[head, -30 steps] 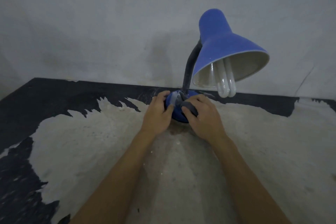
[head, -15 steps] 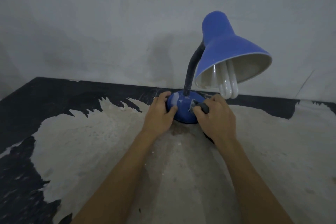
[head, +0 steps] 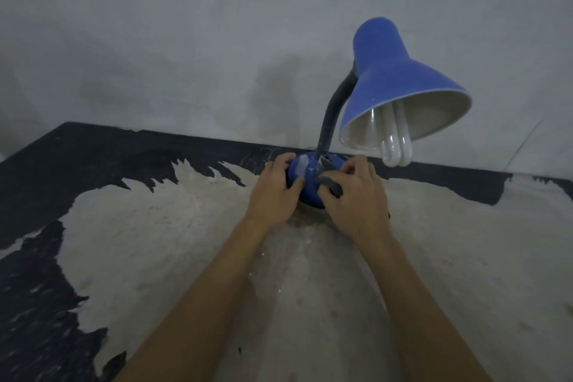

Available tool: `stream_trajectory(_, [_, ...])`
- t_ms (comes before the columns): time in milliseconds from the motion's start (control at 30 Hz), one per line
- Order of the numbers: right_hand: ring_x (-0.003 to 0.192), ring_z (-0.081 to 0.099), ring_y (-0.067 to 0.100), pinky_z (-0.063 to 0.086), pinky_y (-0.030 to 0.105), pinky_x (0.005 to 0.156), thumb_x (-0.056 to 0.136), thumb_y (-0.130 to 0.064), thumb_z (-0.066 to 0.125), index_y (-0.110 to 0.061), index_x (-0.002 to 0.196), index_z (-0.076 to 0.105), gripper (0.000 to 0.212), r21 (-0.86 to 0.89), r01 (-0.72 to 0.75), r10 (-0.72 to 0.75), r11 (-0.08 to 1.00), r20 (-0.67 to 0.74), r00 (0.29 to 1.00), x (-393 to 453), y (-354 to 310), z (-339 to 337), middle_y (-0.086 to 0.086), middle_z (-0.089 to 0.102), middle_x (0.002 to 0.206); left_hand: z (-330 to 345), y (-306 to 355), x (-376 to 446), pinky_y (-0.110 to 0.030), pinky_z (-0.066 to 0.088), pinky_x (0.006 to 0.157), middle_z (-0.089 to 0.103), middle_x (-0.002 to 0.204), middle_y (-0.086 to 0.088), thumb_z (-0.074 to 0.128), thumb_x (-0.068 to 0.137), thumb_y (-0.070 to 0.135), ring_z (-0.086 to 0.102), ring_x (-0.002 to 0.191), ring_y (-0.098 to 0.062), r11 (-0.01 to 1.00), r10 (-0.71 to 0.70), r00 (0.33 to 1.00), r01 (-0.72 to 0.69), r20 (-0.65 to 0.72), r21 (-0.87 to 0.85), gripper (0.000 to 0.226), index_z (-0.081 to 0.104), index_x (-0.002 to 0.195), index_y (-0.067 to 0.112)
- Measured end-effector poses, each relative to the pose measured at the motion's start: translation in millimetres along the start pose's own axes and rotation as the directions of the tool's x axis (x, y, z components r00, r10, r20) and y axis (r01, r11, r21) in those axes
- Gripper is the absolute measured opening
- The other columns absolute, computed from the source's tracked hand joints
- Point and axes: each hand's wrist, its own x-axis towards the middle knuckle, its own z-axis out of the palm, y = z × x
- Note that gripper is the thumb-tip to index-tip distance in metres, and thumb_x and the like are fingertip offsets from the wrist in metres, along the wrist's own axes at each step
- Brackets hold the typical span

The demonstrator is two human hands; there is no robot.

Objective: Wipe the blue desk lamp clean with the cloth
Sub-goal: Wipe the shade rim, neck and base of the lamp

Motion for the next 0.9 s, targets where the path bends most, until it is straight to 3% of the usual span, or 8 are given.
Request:
stream_trajectory(100, [0.083, 0.044, 0.011, 0.049, 0.039, 0.074, 0.079, -0.046, 0.045, -0.022, 0.085, 0.076, 0.040, -0.019, -0.034, 0.034, 0.999, -0.008, 0.999, -0.4, -4.3, -0.7, -0.004, 0.045, 0.093, -0.5, 0.7, 0.6, -0.045, 0.048, 0.102, 0.052, 0.132, -0.008, 0.061, 0.096, 0.026, 0.055, 0.120, -0.024, 1.000, -0.005, 1.000, 0.005, 0.010, -0.001, 0.049, 0.042, 0.141, 0.024])
stream_trajectory(300, [0.078, 0.043, 0.012, 0.046, 0.035, 0.067, 0.079, -0.040, 0.050, -0.017, 0.072, 0.069, 0.030, -0.033, -0.093, 0.091, 0.995, -0.042, 0.995, -4.3, -6.1, -2.1, -0.005, 0.045, 0.086, -1.5, 2.1, -0.3, -0.041, 0.048, 0.103, 0.051, 0.134, -0.006, 0.062, 0.096, 0.028, 0.056, 0.119, -0.023, 1.000, -0.024, 1.000, 0.024, 0.010, -0.007, 0.051, 0.042, 0.142, 0.025])
stream_trajectory(433, [0.074, 0.042, 0.012, 0.043, 0.032, 0.062, 0.074, -0.026, 0.064, -0.013, 0.064, 0.069, 0.018, 0.037, -0.025, 0.029, 0.999, -0.120, 0.992, -8.7, -0.5, -6.1, -0.007, 0.042, 0.078, -0.6, 1.5, -0.5, -0.042, 0.047, 0.104, 0.050, 0.135, -0.006, 0.061, 0.096, 0.030, 0.055, 0.120, -0.023, 1.000, -0.028, 0.999, 0.028, 0.015, -0.006, 0.051, 0.041, 0.143, 0.026])
stream_trajectory(500, [0.071, 0.044, 0.012, 0.042, 0.031, 0.060, 0.074, -0.029, 0.062, -0.012, 0.064, 0.069, 0.021, 0.046, -0.026, 0.032, 0.999, -0.129, 0.991, -10.3, 1.4, -6.4, -0.006, 0.044, 0.076, -0.3, 1.5, -0.3, -0.042, 0.047, 0.104, 0.049, 0.136, -0.006, 0.060, 0.096, 0.031, 0.055, 0.121, -0.023, 0.999, -0.034, 0.999, 0.034, 0.018, 0.000, 0.051, 0.040, 0.143, 0.027])
stream_trajectory(600, [0.072, 0.049, 0.015, 0.040, 0.030, 0.061, 0.079, -0.037, 0.054, -0.010, 0.071, 0.071, 0.032, 0.097, -0.124, 0.138, 0.988, -0.147, 0.979, -9.4, 5.3, -3.6, -0.003, 0.047, 0.084, -1.1, 2.5, -0.5, -0.042, 0.047, 0.104, 0.050, 0.136, -0.007, 0.060, 0.096, 0.031, 0.055, 0.121, -0.024, 0.999, -0.039, 0.999, 0.039, 0.015, -0.011, 0.051, 0.041, 0.143, 0.026])
stream_trajectory(733, [0.080, 0.043, 0.009, 0.037, 0.026, 0.067, 0.092, -0.021, 0.059, -0.006, 0.082, 0.069, 0.021, 0.295, -0.331, 0.384, 0.896, -0.144, 0.912, -3.2, 22.3, -2.8, 0.010, 0.054, 0.096, -2.1, 3.7, -0.7, -0.039, 0.047, 0.102, 0.051, 0.136, -0.007, 0.060, 0.096, 0.031, 0.055, 0.119, -0.024, 0.999, -0.036, 0.999, 0.036, 0.015, 0.002, 0.051, 0.041, 0.143, 0.026])
stream_trajectory(800, [0.081, 0.040, 0.005, 0.031, 0.020, 0.067, 0.096, -0.024, 0.058, -0.005, 0.092, 0.071, 0.023, 0.296, -0.356, 0.401, 0.886, -0.106, 0.910, -1.5, 28.6, -2.0, 0.013, 0.055, 0.100, -3.1, 5.0, -1.4, -0.040, 0.047, 0.101, 0.051, 0.136, -0.006, 0.060, 0.096, 0.030, 0.056, 0.118, -0.024, 1.000, -0.030, 0.999, 0.030, 0.019, 0.001, 0.050, 0.041, 0.143, 0.025])
stream_trajectory(900, [0.090, 0.053, 0.016, 0.035, 0.020, 0.078, 0.098, -0.024, 0.058, -0.009, 0.109, 0.074, 0.024, 0.265, -0.310, 0.333, 0.913, -0.042, 0.942, -4.0, 28.0, 0.9, 0.010, 0.055, 0.108, -2.3, 6.2, -1.9, -0.041, 0.048, 0.102, 0.051, 0.135, -0.005, 0.060, 0.096, 0.030, 0.056, 0.119, -0.023, 0.999, -0.040, 0.999, 0.040, 0.017, -0.003, 0.049, 0.042, 0.142, 0.026])
